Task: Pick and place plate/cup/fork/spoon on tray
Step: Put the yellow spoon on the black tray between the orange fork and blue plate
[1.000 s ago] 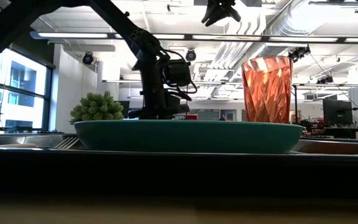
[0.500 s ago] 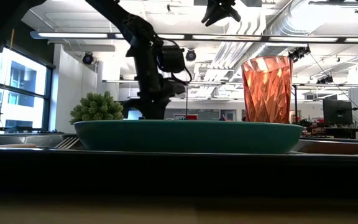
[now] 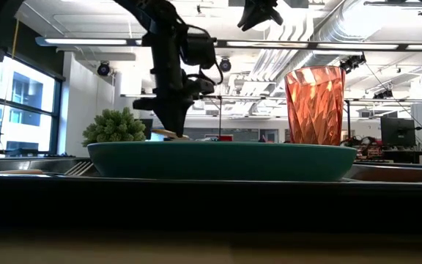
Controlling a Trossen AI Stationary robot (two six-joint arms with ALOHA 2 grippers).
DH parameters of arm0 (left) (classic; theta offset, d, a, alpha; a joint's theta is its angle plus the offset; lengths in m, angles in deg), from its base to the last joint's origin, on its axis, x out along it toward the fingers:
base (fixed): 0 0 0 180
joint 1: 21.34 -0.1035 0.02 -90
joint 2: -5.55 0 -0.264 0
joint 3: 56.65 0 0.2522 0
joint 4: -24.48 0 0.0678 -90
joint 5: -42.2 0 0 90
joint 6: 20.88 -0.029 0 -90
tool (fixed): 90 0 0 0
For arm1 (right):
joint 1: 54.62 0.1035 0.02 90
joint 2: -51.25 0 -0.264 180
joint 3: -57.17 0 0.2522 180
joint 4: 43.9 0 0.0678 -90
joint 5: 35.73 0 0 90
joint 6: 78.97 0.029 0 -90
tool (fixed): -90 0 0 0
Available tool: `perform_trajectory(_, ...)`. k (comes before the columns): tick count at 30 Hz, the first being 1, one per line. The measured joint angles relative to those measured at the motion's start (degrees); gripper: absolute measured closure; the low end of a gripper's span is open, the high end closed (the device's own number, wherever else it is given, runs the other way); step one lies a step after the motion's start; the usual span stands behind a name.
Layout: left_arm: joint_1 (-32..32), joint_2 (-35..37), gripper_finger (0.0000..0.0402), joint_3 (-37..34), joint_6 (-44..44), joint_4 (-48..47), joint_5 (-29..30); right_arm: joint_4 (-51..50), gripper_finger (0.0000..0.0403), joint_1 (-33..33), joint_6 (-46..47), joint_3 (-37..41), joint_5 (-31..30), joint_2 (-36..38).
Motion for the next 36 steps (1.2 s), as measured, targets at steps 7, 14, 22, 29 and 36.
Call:
perform_trajectory(7,4.7,1.1,0.0357,-1.2,6.7,-4.1,1.7,-0.4,0.032,0.0,-1.5,0.0,0.0,0.0)
perform_trajectory(14,9.1,1.0,0.0357,-1.4,13.6,-9.7,3.0,-2.3,0.032,0.0,-3.4,0.0,0.0,0.0)
perform_trajectory(22,14.9,1.4,0.0357,-1.4,20.6,-9.7,4.2,-3.2,0.032,0.0,-3.6,0.0,0.6,0.0)
perform_trajectory(29,19.9,3.2,0.0357,-1.4,29.3,-10.2,6.7,-4.8,0.032,0.0,-4.1,0.0,0.9,0.0)
perform_trajectory(36,24.8,8.5,0.0357,-7.1,39.0,-10.0,9.2,-6.4,0.032,0.0,-2.6,0.0,1.3,0.0)
